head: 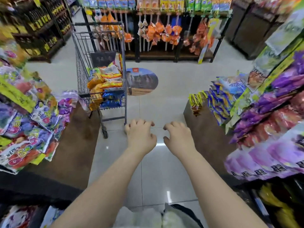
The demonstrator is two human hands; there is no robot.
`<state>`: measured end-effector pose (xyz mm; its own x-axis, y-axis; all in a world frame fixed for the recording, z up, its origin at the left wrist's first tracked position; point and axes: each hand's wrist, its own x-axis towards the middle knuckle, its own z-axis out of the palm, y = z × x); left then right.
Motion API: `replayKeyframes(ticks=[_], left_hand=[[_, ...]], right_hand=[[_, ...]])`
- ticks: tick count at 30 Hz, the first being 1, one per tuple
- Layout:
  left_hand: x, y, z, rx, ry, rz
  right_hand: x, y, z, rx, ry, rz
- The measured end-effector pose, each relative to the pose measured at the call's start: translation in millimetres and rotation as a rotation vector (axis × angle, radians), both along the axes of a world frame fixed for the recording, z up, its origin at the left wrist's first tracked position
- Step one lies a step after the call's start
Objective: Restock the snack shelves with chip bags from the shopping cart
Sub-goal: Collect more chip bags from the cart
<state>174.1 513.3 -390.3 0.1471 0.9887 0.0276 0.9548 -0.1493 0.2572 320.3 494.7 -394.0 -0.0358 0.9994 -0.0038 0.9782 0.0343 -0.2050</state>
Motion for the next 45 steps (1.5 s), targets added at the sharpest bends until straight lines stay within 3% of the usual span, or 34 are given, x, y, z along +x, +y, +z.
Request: replayKeyframes(ticks=[5,10,18,21,28,37,45], left_hand=[[17.6,90.3,-11.9,-0.052,-0.021,-0.010],[42.7,218.7,-10.2,0.029,-0.033,0.041],[75.3,427.8,9.4,-0.003,0.003,0.188],[72.1,486.6,6.8,-0.001,-0.031,0.244],[18.6,615.1,-16.4,-0.035,0.002,0.403],[-73.0,793.9,-25.0,-0.028,0.031,0.523],[-169.2,862.7,-42.7,-0.133,-0.130,0.817]], right_hand=[[20.3,93.0,-15.5,-0.015,-0.020,-0.083],[41.7,228.0,-18.4,0.051,0.011,-0.002],[81.7,446.6,-0.3,0.070,-0.014,0.091],[81.7,517.9,4.9,0.054,0.062,0.131],[26.6,660.6,-13.6,0.050,0.107,0.341],[-83.2,867.5,-10.7,0.026,-0.044,0.524],[-178.7,968.0,-40.1,-0.059,-0.059,0.665]])
